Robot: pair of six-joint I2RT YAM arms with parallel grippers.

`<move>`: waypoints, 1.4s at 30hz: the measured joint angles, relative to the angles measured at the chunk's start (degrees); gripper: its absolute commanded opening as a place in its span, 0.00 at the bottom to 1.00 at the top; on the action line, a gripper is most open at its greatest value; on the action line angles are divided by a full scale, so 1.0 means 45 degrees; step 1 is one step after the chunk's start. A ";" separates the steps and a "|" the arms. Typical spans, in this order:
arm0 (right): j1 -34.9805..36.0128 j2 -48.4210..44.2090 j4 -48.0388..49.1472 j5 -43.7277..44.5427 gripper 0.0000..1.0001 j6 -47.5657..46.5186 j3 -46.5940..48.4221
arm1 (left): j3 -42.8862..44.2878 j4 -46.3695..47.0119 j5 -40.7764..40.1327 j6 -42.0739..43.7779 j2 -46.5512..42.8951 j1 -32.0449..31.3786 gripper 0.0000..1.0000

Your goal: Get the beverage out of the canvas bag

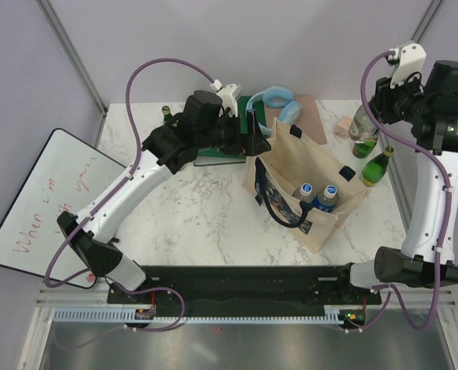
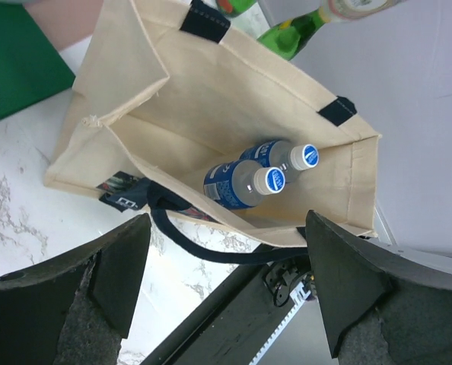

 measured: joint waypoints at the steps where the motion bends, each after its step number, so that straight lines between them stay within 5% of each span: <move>1: -0.0180 -0.0005 0.0000 -0.0034 0.00 -0.0078 -0.0194 | 0.0155 0.0010 0.0019 0.0068 0.0015 0.0010 0.89; 16: -0.2948 -0.0777 0.0102 -0.0903 0.00 -0.1107 -0.3764 | 0.0748 0.0170 0.0704 0.0695 0.0724 0.0039 0.89; 42: -0.3541 -0.3016 0.2001 0.0306 0.00 -0.2817 -1.1298 | 0.1064 0.0175 0.1700 0.1462 0.1010 0.0044 0.89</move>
